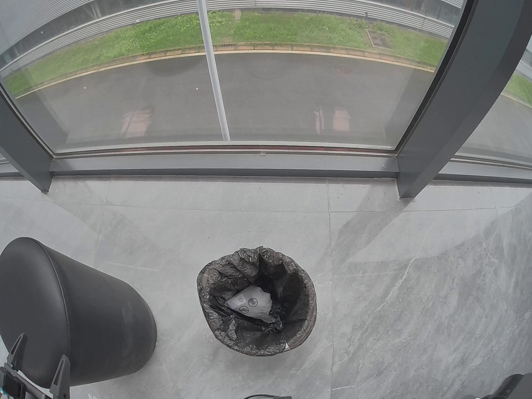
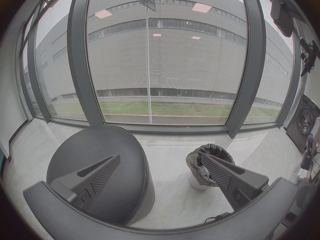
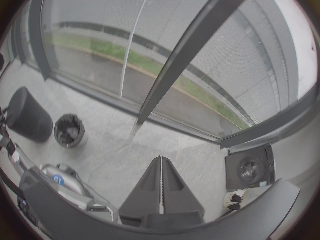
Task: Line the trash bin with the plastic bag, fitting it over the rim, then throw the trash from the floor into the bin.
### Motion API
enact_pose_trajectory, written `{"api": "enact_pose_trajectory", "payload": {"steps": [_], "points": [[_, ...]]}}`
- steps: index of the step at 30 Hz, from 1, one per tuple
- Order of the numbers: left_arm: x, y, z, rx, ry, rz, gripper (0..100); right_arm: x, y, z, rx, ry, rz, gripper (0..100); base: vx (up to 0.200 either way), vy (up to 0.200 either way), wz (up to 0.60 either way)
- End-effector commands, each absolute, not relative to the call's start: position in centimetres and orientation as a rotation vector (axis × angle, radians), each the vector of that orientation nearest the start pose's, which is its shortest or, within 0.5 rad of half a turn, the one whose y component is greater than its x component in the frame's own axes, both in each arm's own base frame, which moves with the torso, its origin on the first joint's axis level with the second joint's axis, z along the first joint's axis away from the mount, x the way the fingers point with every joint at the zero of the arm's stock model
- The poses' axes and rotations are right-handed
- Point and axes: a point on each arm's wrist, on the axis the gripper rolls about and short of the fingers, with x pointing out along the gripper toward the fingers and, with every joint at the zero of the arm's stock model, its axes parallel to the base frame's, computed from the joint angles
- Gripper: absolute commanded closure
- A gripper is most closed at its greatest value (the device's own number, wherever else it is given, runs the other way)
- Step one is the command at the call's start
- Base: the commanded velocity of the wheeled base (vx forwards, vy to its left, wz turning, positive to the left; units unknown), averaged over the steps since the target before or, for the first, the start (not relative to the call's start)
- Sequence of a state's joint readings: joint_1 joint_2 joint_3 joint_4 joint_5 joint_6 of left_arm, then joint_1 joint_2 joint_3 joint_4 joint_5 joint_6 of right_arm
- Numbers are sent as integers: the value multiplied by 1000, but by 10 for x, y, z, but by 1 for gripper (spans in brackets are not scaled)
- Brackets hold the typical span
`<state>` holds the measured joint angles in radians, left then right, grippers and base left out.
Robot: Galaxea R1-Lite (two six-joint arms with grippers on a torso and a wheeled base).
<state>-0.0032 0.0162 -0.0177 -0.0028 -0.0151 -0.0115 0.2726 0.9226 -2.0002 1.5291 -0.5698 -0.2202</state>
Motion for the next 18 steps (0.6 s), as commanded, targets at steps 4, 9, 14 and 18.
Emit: {"api": "enact_pose_trajectory", "payload": {"steps": [4,9,14,18], "points": [[-23,0,76,-12,-3,-18,0,-237,-38,332,-151,-195,-415,100,0,0,0],[-23,0,76,-12,-3,-18,0,-221,-29,304,-159,-193,-444,100,0,0,0],[-23,0,76,-12,-3,-18,0,-199,-25,276,-152,-214,-463,100,0,0,0],[-23,0,76,-12,-4,-18,0,-185,-24,262,-158,-195,-461,100,0,0,0]]}}
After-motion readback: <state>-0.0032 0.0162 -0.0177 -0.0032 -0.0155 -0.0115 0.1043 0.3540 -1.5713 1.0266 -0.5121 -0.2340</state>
